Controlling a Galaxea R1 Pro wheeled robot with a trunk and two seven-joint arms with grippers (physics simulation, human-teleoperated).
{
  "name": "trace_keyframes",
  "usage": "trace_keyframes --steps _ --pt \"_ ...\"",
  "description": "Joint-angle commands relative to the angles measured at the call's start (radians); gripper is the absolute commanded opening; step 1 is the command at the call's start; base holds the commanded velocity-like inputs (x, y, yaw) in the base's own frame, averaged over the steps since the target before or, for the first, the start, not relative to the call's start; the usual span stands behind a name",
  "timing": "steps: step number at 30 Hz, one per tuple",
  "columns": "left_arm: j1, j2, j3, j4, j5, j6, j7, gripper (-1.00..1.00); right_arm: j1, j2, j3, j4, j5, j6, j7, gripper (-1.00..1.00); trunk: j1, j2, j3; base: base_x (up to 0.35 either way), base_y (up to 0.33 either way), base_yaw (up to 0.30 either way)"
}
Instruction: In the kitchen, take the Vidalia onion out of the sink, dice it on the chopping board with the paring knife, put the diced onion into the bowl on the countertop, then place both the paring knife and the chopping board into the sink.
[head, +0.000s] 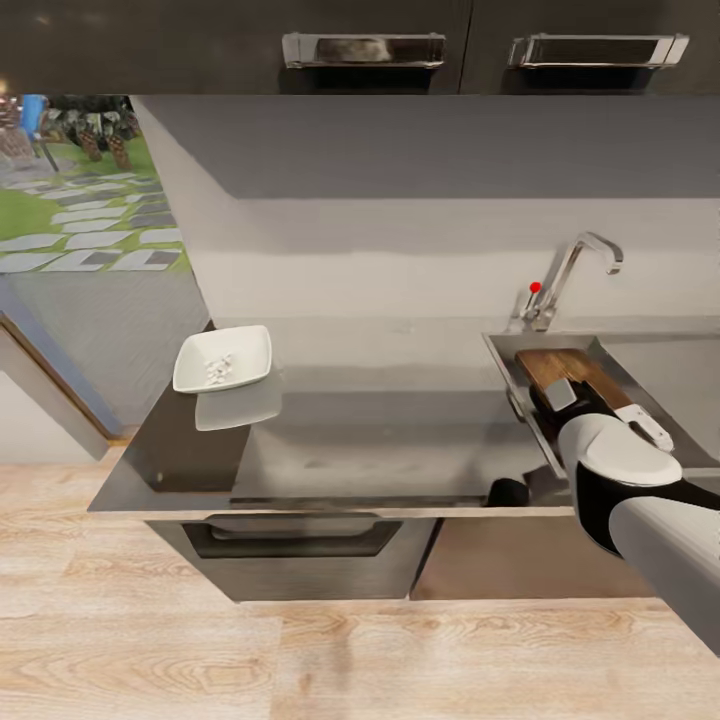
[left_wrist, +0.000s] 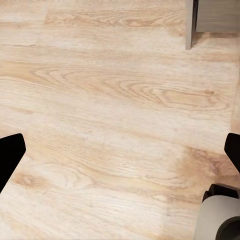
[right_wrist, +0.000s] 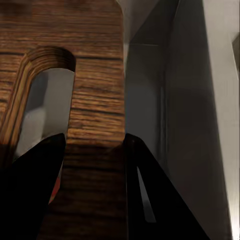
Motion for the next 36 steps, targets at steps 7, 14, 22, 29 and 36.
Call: trace_keyframes --steps 7,14,22,29,36 --pt "-0.001 0.002 0.008 0.004 -0.001 -0.005 -0.004 1.00 0.002 0.000 -0.006 0.024 0.015 -0.001 0.003 -1.00 0.000 -0.001 -0.001 0.195 0.000 0.000" --pt "-0.001 0.002 0.007 0.004 -0.001 -0.005 -0.004 1.00 0.003 0.000 -0.007 0.023 0.015 -0.001 0.005 -1.00 0.000 -0.001 -0.007 0.096 0.000 0.000" --pt "-0.001 0.002 0.007 0.004 -0.001 -0.005 -0.004 1.00 0.009 -0.001 -0.007 0.023 0.015 -0.001 0.005 -1.00 0.000 -0.001 -0.016 0.028 0.000 0.000" --pt "-0.001 0.002 0.008 0.004 -0.001 -0.005 -0.004 1.00 0.010 -0.004 -0.007 0.021 0.015 -0.001 0.005 -1.00 0.000 -0.001 -0.024 0.000 0.000 0.000" --pt "-0.001 0.002 0.007 0.004 -0.001 -0.005 -0.004 1.00 0.010 -0.022 -0.007 0.021 0.015 0.001 0.003 1.00 0.000 -0.001 -0.026 0.000 0.000 0.000"
